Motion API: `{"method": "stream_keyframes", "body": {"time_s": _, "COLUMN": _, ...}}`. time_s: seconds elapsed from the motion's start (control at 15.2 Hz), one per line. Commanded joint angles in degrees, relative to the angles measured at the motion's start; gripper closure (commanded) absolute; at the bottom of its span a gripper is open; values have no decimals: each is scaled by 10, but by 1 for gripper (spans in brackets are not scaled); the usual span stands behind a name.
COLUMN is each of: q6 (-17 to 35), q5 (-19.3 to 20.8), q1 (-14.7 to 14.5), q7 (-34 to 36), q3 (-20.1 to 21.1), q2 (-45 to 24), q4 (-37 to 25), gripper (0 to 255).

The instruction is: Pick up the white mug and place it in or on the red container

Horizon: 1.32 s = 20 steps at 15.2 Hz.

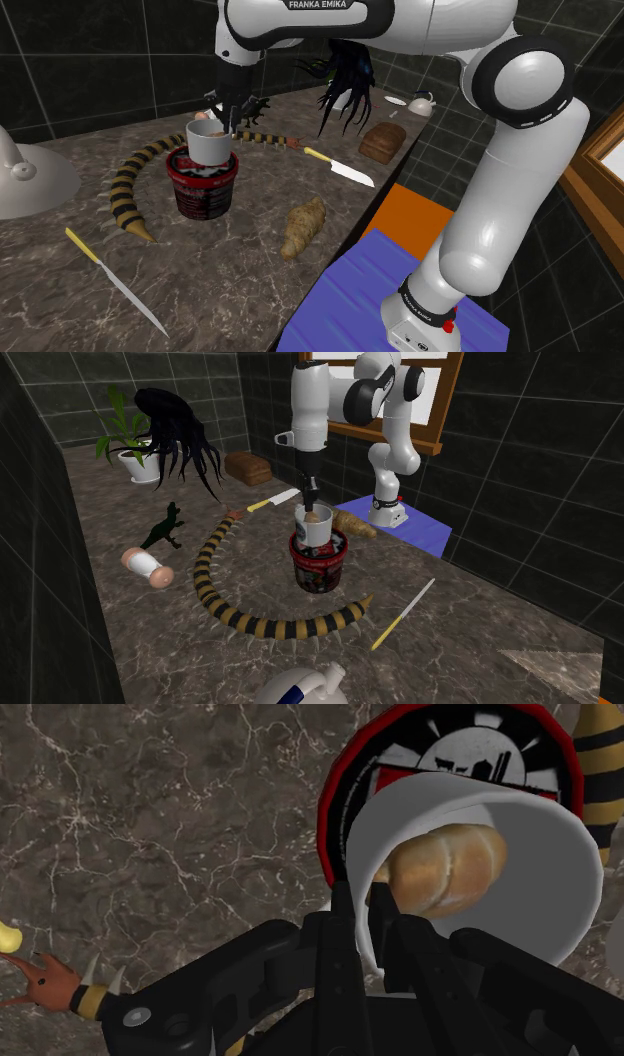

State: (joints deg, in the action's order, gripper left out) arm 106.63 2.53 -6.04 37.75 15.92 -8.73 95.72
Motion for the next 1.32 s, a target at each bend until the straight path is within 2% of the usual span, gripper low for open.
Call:
{"method": "stream_keyframes", "body": {"time_s": 0.0, "q6": 0, "q5": -1, "q1": -1, "q7": 0, "q3": 1, "q2": -2, "q4": 4, "gripper": 255}}
{"method": "stream_keyframes", "body": {"time_s": 0.07, "q6": 0, "q5": -1, "q1": -1, "q7": 0, "q3": 1, "q2": -2, "q4": 4, "gripper": 255}}
{"method": "stream_keyframes", "body": {"time_s": 0.13, "q6": 0, "q5": -1, "q1": 0, "q7": -1, "q3": 0, "q2": -2, "q4": 4, "gripper": 0}}
{"method": "stream_keyframes", "body": {"time_s": 0.46, "q6": 0, "q5": -1, "q1": -1, "q7": 0, "q3": 1, "q2": -2, "q4": 4, "gripper": 0}}
{"method": "stream_keyframes", "body": {"time_s": 0.73, "q6": -73, "q5": -2, "q1": -2, "q7": -1, "q3": 2, "q2": 0, "q4": -67, "gripper": 0}}
{"method": "stream_keyframes", "body": {"time_s": 1.25, "q6": -73, "q5": -2, "q1": -2, "q7": -1, "q3": 2, "q2": 0, "q4": -67, "gripper": 0}}
